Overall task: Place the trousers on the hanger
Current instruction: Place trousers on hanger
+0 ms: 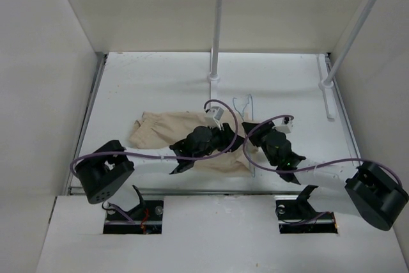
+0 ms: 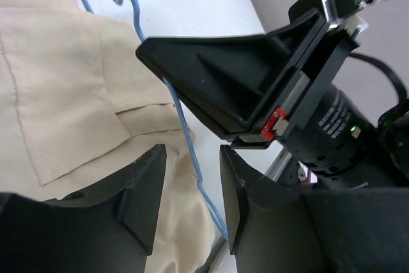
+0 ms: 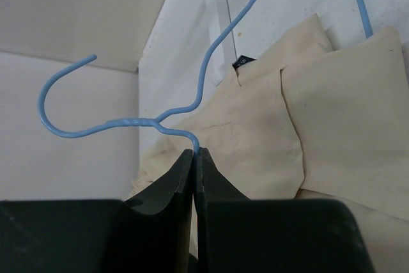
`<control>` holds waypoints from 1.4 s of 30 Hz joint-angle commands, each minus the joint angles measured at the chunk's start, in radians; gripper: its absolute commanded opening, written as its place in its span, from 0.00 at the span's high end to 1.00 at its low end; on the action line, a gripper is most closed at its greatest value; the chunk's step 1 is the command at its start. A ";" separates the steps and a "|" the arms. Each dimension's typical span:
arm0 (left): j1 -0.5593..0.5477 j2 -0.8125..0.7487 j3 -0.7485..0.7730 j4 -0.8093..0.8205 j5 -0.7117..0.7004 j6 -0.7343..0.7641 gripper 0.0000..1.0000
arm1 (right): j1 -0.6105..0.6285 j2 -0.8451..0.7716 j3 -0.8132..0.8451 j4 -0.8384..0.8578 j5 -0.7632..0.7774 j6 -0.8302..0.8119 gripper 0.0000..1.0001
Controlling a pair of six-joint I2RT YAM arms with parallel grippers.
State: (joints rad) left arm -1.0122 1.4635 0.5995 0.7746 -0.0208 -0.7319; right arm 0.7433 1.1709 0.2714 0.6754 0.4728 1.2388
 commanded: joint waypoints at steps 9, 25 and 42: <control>0.013 0.115 0.088 0.153 0.065 -0.008 0.64 | -0.029 -0.033 -0.003 0.067 -0.062 0.063 0.98; 0.019 0.221 0.158 0.141 0.058 0.025 0.72 | -0.071 -0.062 -0.018 0.061 -0.109 0.090 0.98; -0.038 0.252 0.235 0.040 -0.016 0.129 1.00 | -0.080 -0.077 -0.052 0.035 -0.112 0.120 0.94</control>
State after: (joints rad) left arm -1.0267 1.7454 0.7914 0.8040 0.0036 -0.6655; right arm 0.6567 1.1416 0.2207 0.6830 0.4095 1.3399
